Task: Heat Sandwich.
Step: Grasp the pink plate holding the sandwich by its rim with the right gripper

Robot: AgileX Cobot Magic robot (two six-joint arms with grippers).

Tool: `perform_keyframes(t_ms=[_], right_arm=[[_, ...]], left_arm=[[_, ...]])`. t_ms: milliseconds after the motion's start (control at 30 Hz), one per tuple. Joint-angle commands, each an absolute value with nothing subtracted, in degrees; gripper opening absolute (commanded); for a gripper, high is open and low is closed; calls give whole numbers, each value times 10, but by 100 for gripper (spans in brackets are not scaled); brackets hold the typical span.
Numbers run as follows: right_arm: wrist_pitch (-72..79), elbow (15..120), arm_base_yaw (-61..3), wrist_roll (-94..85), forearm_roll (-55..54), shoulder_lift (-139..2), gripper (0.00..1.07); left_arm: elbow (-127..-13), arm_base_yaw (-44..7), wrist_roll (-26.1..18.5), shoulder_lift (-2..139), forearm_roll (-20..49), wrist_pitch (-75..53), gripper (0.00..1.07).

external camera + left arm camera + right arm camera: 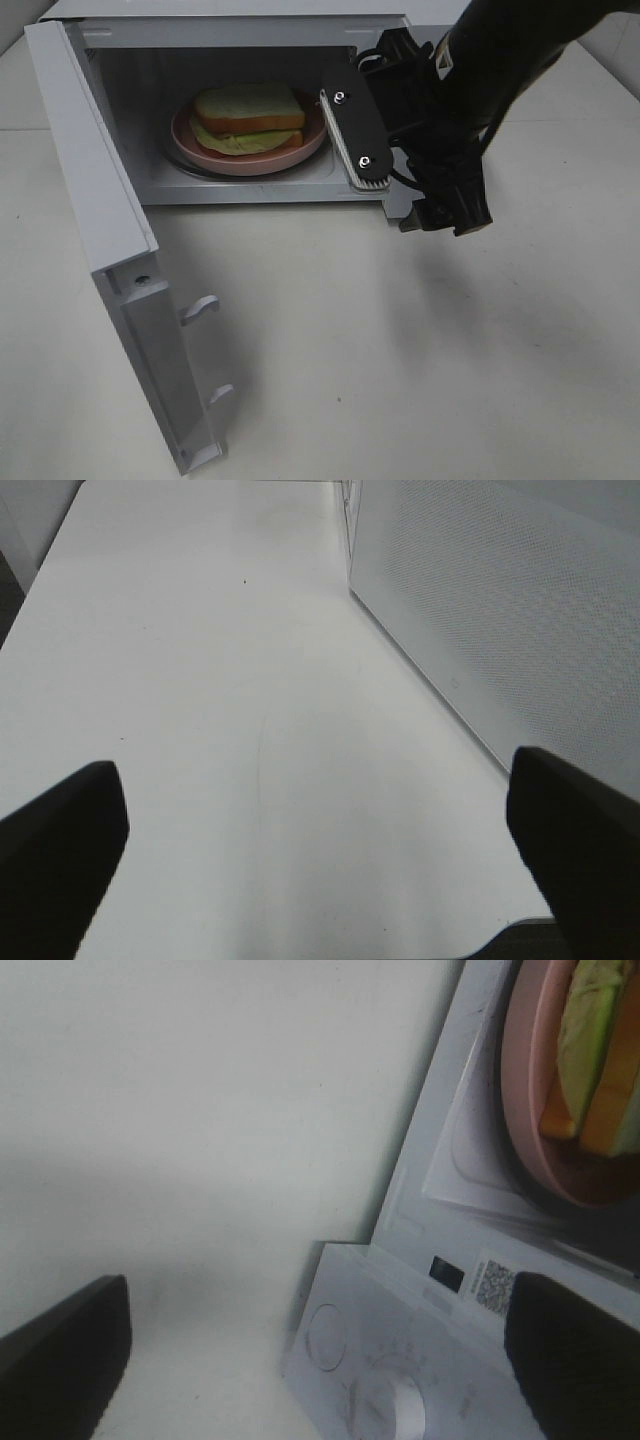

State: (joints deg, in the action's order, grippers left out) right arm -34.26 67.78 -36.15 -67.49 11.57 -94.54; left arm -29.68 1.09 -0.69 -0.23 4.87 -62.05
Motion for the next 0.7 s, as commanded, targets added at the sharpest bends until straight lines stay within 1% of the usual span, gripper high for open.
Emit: perform_keyframes(t_ms=[33, 700], right_arm=[[-333, 709, -374, -664, 119, -976, 95], [-278, 847, -382, -657, 119, -1134, 90]], left_arm=[[-296, 12, -7, -10, 53, -614, 98], [-296, 12, -7, -10, 53, -614, 98]])
